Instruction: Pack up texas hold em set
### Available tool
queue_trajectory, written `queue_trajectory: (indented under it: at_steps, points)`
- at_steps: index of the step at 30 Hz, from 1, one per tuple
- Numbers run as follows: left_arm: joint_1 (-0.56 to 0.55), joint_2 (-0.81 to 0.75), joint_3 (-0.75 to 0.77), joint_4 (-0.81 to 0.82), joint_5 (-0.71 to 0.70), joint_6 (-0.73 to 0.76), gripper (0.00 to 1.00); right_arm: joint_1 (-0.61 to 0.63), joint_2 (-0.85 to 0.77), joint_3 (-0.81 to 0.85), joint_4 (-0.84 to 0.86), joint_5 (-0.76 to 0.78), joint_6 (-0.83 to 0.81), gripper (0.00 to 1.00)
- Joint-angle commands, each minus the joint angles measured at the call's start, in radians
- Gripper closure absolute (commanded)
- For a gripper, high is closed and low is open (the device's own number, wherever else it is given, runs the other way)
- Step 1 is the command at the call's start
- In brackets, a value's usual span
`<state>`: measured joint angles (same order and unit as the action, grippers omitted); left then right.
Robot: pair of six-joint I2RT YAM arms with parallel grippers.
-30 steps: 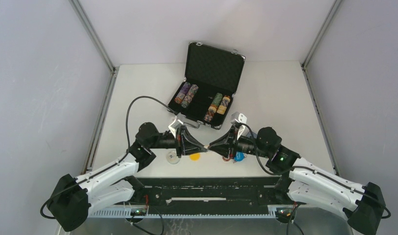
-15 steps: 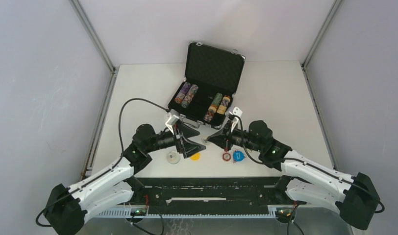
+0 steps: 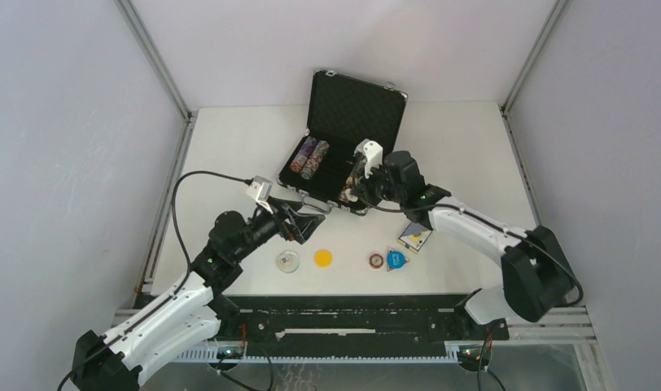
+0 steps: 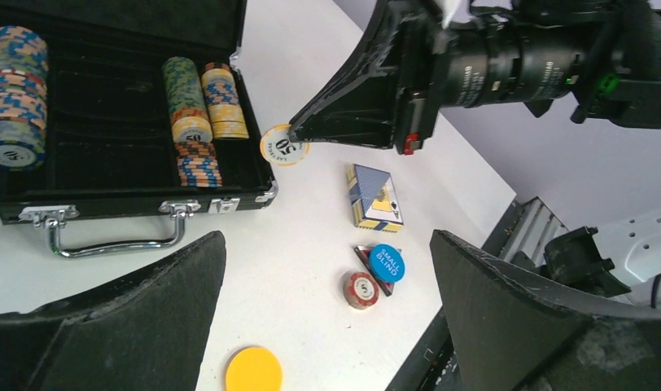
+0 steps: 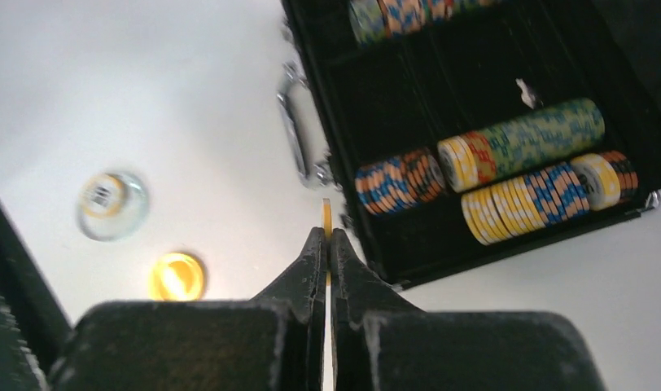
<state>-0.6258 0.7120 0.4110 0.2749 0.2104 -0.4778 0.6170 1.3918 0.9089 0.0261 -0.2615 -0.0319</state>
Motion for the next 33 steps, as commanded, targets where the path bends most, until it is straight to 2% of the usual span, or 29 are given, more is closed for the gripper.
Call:
queue_trajectory:
  at_steps: [1,8,15,22,33]
  points:
    - [0.007,-0.012,-0.015,-0.005,-0.064,0.029,0.00,-0.065,0.085,0.087,-0.078,-0.064,-0.170,1.00]
    - [0.024,0.008,-0.014,-0.005,-0.082,0.037,0.00,-0.130,0.200,0.130,-0.068,-0.090,-0.207,1.00]
    - [0.042,0.019,-0.018,0.004,-0.064,0.040,0.00,-0.142,0.333,0.224,-0.101,-0.119,-0.212,1.00]
    - [0.049,0.005,-0.024,-0.005,-0.074,0.045,0.00,-0.141,0.367,0.266,-0.127,-0.108,-0.208,1.00]
    - [0.051,0.000,-0.028,-0.006,-0.067,0.044,0.00,-0.121,0.423,0.353,-0.276,-0.028,-0.247,1.00]
